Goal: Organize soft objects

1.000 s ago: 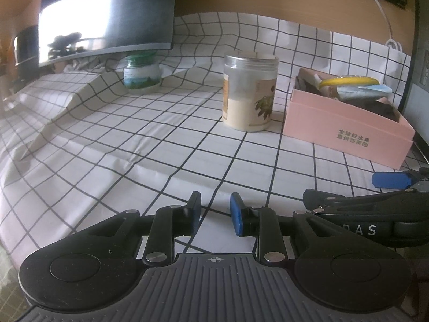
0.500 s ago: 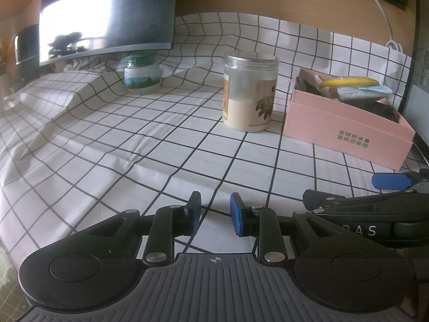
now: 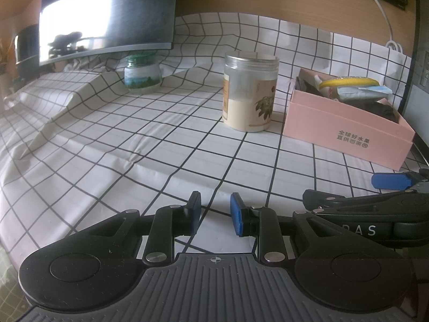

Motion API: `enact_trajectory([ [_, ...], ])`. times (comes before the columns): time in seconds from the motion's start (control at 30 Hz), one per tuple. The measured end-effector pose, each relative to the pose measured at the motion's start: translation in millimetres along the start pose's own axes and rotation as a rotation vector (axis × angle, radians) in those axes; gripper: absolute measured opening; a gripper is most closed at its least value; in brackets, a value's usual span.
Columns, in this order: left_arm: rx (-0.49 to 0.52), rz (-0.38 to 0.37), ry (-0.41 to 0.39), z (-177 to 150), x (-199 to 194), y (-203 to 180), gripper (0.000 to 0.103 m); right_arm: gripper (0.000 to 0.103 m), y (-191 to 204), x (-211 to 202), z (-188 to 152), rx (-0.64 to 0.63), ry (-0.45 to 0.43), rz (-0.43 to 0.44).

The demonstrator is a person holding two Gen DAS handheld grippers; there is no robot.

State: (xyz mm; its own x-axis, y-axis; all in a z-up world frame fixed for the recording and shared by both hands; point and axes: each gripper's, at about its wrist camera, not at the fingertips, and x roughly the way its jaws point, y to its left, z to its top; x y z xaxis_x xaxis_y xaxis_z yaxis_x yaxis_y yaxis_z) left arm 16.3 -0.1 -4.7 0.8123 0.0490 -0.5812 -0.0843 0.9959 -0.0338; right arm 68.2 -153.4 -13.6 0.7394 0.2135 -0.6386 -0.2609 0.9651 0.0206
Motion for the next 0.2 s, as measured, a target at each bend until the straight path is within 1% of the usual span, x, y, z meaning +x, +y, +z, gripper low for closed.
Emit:
enact_trajectory([
  [0.2,-0.007,-0.003,0.001,-0.1,-0.1,-0.4,0.027,0.103,0.1,-0.2,-0.1,0.0,0.0,0.0],
])
